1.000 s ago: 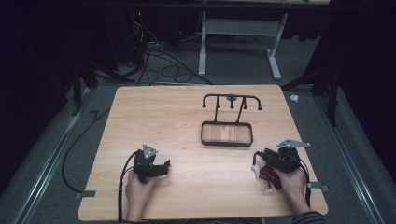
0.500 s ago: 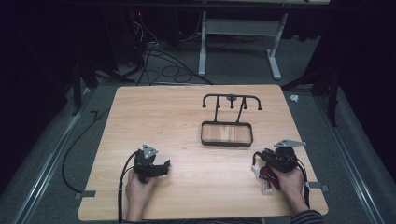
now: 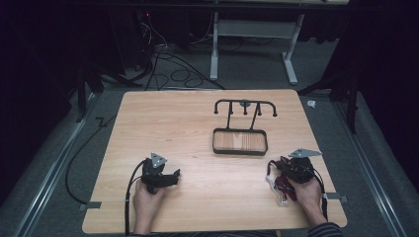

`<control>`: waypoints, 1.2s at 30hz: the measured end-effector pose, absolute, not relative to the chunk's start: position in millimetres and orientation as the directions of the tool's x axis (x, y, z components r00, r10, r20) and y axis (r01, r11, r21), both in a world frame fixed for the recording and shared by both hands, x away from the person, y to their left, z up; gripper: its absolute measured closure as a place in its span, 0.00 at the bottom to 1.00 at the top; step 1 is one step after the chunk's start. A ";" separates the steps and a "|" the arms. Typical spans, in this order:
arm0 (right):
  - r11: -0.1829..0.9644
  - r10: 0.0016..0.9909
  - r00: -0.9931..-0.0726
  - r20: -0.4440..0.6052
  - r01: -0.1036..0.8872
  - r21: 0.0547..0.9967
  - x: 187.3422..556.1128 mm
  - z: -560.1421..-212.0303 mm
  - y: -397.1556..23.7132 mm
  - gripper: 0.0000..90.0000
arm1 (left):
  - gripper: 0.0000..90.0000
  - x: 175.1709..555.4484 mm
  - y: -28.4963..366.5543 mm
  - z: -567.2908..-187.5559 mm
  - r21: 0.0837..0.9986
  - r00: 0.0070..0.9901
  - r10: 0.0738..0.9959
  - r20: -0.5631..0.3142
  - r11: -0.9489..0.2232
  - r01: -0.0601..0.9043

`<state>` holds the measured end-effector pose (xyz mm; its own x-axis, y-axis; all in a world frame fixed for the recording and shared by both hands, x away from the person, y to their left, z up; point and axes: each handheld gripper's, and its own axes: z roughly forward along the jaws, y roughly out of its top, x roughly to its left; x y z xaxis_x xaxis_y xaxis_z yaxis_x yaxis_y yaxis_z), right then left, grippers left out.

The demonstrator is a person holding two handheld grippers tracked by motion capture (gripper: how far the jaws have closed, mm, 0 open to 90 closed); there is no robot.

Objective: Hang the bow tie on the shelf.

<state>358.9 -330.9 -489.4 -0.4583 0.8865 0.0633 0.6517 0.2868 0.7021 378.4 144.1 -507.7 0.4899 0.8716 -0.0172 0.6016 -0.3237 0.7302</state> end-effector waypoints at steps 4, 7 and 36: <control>0.284 0.882 -0.467 0.062 0.632 0.721 356.2 -483.8 -331.9 1.00 | 0.20 378.4 144.0 -507.8 0.731 0.489 0.872 -0.017 -0.323 0.601; 0.278 0.881 -0.470 0.062 0.619 0.735 353.5 -478.5 -332.3 1.00 | 0.20 378.4 144.1 -507.7 0.730 0.490 0.872 -0.017 -0.324 0.601; 0.249 0.859 -0.511 0.029 0.466 0.849 333.0 -426.5 -327.2 1.00 | 0.20 378.4 144.0 -507.8 0.731 0.489 0.872 -0.015 -0.324 0.600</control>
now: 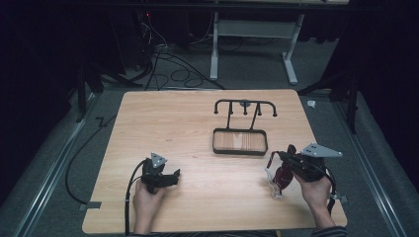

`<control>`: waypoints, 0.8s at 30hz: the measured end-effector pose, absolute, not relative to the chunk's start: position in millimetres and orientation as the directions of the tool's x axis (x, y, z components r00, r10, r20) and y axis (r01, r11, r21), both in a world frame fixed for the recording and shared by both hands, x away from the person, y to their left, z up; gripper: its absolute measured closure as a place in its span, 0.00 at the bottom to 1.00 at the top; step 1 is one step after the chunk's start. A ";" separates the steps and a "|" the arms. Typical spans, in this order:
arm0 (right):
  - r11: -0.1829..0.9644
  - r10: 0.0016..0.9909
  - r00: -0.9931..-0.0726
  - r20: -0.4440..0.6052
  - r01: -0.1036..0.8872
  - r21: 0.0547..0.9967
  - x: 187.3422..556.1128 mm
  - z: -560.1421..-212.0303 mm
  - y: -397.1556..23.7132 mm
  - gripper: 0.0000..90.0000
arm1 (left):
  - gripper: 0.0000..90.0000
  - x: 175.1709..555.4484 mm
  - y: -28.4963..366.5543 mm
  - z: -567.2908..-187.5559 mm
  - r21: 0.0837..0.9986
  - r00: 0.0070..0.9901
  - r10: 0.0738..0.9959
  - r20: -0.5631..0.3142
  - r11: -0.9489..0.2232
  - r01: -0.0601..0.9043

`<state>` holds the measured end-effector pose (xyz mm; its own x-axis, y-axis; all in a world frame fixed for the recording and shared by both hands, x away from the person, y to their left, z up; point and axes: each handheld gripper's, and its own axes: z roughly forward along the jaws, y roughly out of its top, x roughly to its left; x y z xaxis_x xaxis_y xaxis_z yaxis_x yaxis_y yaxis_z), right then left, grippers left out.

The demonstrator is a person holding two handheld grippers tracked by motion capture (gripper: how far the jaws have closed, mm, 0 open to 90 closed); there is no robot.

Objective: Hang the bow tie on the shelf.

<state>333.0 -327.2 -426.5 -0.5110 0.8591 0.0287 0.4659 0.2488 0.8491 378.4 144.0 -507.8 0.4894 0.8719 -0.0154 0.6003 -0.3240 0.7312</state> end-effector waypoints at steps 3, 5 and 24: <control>0.249 0.856 -0.516 0.022 0.449 0.858 331.7 -420.7 -325.4 1.00 | 0.20 378.4 143.9 -507.9 0.731 0.489 0.872 -0.016 -0.324 0.600; 0.248 0.854 -0.520 0.023 0.446 0.860 331.4 -417.9 -323.3 1.00 | 0.19 378.4 143.9 -507.9 0.731 0.489 0.872 -0.016 -0.324 0.600; 0.277 0.826 -0.563 -0.012 0.386 0.880 339.4 -396.1 -305.1 1.00 | 0.20 378.4 143.9 -507.9 0.731 0.489 0.872 -0.015 -0.324 0.600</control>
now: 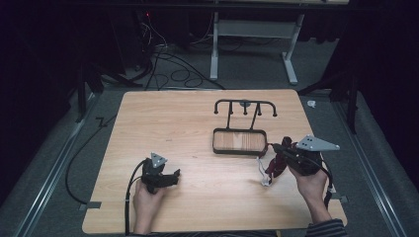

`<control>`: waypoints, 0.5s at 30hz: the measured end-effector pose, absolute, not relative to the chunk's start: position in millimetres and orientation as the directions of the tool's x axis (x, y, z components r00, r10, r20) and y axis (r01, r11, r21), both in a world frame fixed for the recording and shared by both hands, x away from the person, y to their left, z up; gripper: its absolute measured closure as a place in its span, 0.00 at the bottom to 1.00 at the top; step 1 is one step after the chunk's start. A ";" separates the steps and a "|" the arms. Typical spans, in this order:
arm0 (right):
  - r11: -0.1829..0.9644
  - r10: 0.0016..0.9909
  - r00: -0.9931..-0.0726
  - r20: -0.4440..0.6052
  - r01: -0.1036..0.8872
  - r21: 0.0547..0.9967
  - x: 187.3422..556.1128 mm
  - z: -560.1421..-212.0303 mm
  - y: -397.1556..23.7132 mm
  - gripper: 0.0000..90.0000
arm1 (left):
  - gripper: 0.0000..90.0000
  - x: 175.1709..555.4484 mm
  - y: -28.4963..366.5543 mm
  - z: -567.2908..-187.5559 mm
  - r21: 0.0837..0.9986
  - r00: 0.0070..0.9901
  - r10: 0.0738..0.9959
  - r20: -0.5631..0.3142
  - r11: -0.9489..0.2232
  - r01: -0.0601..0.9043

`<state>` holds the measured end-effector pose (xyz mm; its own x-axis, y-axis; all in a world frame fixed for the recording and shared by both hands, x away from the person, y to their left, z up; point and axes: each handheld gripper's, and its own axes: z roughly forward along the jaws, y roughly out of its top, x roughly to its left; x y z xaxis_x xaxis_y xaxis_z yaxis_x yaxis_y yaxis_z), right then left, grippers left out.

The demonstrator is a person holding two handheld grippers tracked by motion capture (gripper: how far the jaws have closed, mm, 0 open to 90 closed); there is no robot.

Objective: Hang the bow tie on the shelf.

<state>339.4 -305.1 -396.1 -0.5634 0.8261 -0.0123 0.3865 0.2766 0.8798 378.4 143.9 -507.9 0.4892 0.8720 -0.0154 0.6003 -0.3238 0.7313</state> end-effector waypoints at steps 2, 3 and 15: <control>0.280 0.822 -0.569 -0.016 0.379 0.882 340.2 -393.7 -302.9 1.00 | 0.20 378.4 143.9 -507.8 0.731 0.489 0.872 -0.016 -0.324 0.600; 0.288 0.818 -0.575 -0.027 0.368 0.884 341.0 -390.7 -300.8 1.00 | 0.20 378.4 143.9 -507.8 0.731 0.489 0.872 -0.015 -0.324 0.600; 0.307 0.804 -0.593 -0.051 0.339 0.889 345.8 -380.6 -291.3 1.00 | 0.19 378.4 143.8 -507.8 0.731 0.488 0.873 -0.015 -0.324 0.600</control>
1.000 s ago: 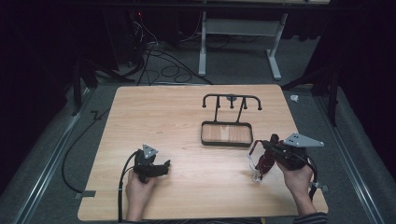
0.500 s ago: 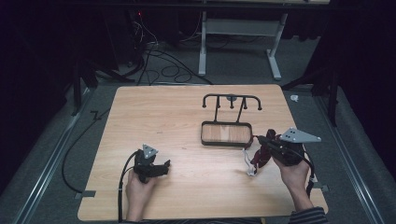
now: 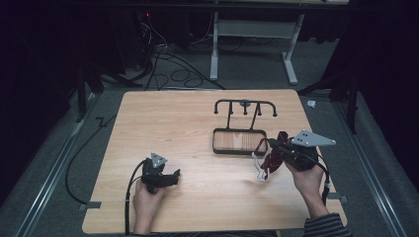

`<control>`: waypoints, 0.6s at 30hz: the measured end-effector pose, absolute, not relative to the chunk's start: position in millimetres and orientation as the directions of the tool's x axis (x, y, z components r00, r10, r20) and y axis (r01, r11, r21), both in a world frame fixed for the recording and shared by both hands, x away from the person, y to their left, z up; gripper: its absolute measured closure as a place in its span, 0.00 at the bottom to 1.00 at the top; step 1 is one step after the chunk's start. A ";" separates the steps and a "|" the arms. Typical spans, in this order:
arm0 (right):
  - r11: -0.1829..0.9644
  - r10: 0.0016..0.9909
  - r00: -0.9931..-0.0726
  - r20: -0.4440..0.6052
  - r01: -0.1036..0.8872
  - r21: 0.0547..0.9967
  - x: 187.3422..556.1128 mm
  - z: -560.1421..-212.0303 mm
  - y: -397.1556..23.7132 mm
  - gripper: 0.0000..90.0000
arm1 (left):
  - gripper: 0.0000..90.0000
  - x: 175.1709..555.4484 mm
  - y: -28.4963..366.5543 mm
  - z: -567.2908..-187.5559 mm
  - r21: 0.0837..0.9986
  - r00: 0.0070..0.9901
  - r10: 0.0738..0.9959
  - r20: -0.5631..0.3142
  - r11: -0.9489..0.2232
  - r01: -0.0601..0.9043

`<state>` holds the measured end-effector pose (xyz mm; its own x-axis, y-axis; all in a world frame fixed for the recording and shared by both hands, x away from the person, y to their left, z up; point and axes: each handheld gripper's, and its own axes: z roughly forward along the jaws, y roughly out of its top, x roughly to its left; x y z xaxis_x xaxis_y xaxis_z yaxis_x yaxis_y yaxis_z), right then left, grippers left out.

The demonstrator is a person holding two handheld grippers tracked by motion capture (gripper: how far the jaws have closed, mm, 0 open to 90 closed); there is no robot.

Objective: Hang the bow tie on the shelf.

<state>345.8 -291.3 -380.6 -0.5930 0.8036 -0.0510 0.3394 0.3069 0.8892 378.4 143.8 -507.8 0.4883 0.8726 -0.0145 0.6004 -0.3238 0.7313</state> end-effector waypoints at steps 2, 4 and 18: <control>0.312 0.797 -0.601 -0.055 0.333 0.890 348.5 -379.1 -286.7 1.00 | 0.19 378.4 143.8 -507.8 0.731 0.488 0.873 -0.014 -0.324 0.600; 0.316 0.796 -0.603 -0.057 0.332 0.889 349.6 -378.7 -285.2 1.00 | 0.19 378.4 143.7 -507.8 0.731 0.488 0.873 -0.014 -0.324 0.600; 0.324 0.779 -0.625 -0.054 0.328 0.887 366.9 -378.3 -266.9 1.00 | 0.19 378.3 143.7 -507.8 0.731 0.488 0.873 -0.014 -0.324 0.601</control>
<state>366.9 -266.9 -378.3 -0.6250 0.7788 -0.0536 0.3279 0.3242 0.8874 378.3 143.7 -507.8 0.4876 0.8729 -0.0139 0.6006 -0.3238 0.7311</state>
